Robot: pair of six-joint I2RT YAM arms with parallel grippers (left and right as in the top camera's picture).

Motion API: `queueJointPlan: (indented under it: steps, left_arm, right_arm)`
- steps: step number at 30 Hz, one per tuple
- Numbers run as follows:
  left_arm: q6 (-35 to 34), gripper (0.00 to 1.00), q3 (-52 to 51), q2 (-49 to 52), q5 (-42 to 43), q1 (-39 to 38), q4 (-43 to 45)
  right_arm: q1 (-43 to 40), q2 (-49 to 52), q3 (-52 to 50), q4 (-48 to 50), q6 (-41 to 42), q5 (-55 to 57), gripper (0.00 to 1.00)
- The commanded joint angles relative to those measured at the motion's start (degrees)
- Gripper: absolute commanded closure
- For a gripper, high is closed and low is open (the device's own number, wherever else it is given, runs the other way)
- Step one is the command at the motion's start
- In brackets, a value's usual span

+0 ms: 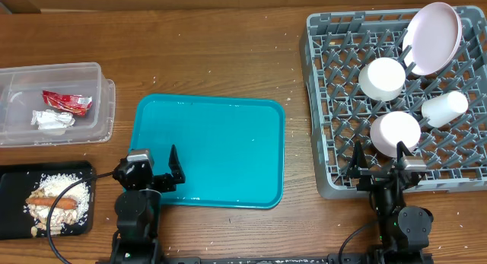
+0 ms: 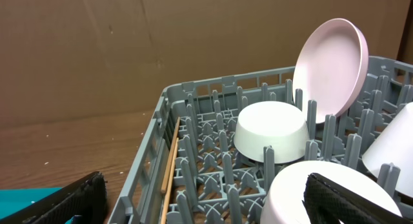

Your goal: Sort waste into correct bins and load items into the dishwasher

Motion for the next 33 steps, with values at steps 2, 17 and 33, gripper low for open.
queueJointPlan:
  steps: [2,17,33]
  left_arm:
    - [0.83,0.0,-0.24,-4.7,0.35,2.89,-7.63]
    - [-1.07,0.0,-0.22,-18.6,2.25,7.43,-12.68]
    - [-1.07,0.0,-0.22,-23.78,2.23,15.15,-12.63]
  right_arm:
    - [-0.11,-0.57,-0.59,0.22,-0.2,0.17,0.0]
    - [-0.11,-0.57,-0.59,0.22,-0.2,0.17,0.0]
    - [-0.11,-0.57,-0.59,0.22,-0.2,0.17,0.0]
